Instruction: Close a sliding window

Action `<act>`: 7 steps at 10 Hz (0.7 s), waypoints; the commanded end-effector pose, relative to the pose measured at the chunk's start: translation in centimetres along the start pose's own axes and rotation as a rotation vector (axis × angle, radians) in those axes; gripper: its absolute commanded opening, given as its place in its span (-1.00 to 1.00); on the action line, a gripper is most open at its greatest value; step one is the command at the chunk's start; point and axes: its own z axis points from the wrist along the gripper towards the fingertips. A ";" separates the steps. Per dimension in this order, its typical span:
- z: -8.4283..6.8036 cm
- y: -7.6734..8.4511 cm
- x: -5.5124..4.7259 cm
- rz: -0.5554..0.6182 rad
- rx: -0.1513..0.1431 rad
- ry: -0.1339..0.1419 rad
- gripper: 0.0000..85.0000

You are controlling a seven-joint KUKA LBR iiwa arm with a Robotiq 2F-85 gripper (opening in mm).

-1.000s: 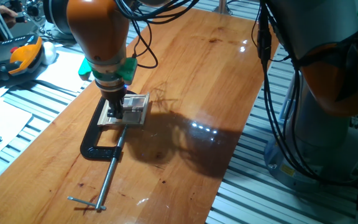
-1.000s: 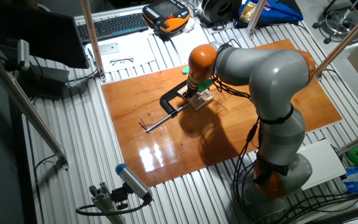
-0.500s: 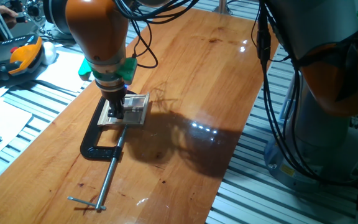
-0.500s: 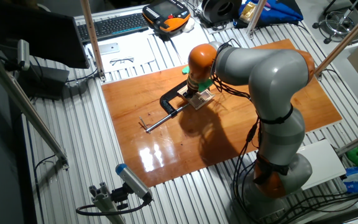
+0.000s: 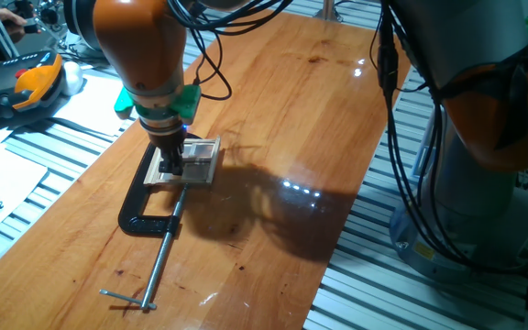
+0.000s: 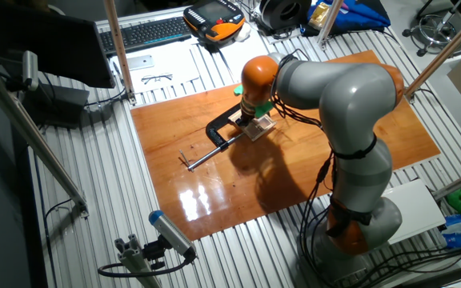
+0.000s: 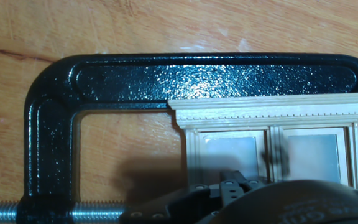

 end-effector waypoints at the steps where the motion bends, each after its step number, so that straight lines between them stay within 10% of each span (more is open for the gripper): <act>1: 0.0 0.0 0.0 -0.002 -0.001 0.003 -1.00; 7: 0.0 0.1 0.0 -0.020 0.003 0.020 -1.00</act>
